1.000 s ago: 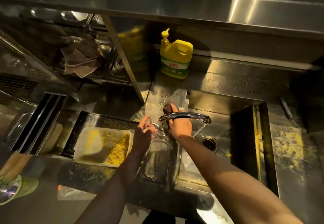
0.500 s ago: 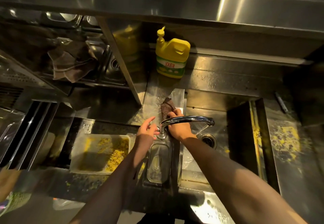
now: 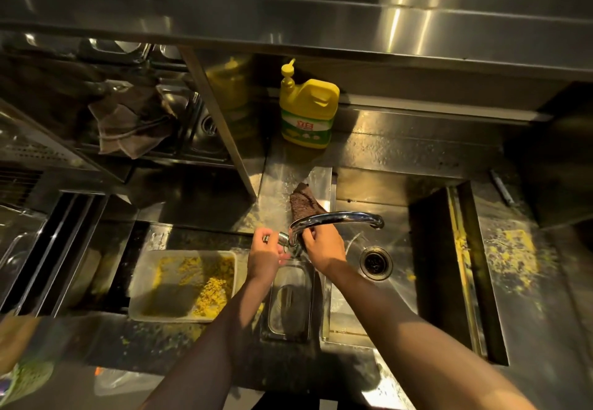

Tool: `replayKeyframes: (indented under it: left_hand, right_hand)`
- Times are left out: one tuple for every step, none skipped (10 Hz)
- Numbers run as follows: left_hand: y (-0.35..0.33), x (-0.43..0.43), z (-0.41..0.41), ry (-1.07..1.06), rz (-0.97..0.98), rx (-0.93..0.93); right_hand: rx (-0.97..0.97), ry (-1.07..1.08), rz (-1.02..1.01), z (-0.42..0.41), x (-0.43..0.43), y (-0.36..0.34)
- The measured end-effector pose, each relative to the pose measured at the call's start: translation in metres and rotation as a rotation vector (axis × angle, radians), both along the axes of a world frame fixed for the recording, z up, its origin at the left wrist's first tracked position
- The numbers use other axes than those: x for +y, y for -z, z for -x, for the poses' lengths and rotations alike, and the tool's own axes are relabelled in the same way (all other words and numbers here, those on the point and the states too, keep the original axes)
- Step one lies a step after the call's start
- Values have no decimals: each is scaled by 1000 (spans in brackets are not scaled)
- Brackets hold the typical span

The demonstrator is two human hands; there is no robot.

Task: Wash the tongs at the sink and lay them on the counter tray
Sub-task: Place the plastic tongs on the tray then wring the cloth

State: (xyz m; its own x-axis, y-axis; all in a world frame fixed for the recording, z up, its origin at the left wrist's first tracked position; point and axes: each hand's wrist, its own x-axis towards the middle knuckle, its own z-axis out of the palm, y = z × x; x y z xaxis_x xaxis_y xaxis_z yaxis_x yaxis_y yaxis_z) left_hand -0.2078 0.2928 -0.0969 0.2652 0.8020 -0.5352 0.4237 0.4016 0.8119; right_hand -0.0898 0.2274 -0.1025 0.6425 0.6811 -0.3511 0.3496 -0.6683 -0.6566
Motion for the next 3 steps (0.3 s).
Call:
replayKeyframes:
  left_hand:
    - [-5, -6, 2, 26, 9, 21]
    - [-14, -16, 3, -13, 39, -72]
    - [-14, -30, 7, 88, 70, -111]
  right_hand:
    - [-10, -2, -58, 4, -5, 0]
    - [13, 2, -90, 3, -13, 0]
    - [47, 6, -122, -2, -19, -3]
